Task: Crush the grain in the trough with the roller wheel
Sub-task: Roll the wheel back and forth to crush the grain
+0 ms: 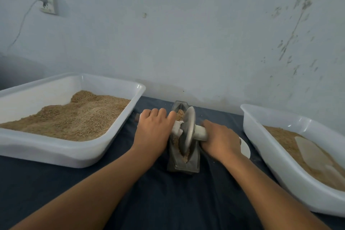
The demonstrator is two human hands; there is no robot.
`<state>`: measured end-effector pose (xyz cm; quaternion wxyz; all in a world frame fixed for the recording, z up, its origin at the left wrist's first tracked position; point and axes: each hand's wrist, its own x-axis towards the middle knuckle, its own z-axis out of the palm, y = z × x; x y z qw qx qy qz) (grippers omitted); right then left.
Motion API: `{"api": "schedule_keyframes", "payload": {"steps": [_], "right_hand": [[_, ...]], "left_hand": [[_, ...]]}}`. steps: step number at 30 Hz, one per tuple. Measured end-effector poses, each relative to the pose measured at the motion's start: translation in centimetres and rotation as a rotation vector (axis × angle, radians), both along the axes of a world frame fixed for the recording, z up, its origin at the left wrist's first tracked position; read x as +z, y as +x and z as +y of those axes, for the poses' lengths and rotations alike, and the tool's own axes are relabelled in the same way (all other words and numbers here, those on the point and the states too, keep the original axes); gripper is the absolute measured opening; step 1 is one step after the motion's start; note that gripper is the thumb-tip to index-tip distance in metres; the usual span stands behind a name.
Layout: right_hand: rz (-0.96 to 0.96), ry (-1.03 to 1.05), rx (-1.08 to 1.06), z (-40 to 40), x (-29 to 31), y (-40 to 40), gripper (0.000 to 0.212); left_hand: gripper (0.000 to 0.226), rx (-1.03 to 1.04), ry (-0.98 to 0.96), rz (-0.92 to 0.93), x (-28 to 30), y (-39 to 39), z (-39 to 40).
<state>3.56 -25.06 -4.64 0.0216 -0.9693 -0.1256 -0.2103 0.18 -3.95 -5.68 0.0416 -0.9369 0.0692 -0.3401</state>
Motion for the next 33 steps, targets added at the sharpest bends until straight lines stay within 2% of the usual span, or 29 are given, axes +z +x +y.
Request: {"api": "schedule_keyframes", "payload": {"steps": [10,15,22,27,33], "right_hand": [[0.127,-0.133,0.01,0.7,1.7,4.6,0.016],[0.338,-0.162,0.044,0.7,3.0,7.1,0.018],[0.564,-0.063,0.098,1.1,4.3,9.8,0.015],[0.601,-0.035,0.111,1.2,4.2,10.4,0.015],[0.542,-0.049,0.095,1.0,4.0,9.7,0.015]], "left_hand": [[0.037,0.055,0.004,0.055,0.0,4.3,0.9],[0.028,0.064,0.029,0.049,0.2,6.7,0.9],[0.02,0.074,0.063,-0.004,0.3,9.5,1.0],[0.02,0.054,0.063,-0.056,0.3,10.1,1.0],[0.023,0.054,0.051,-0.079,0.2,9.1,0.8]]}}
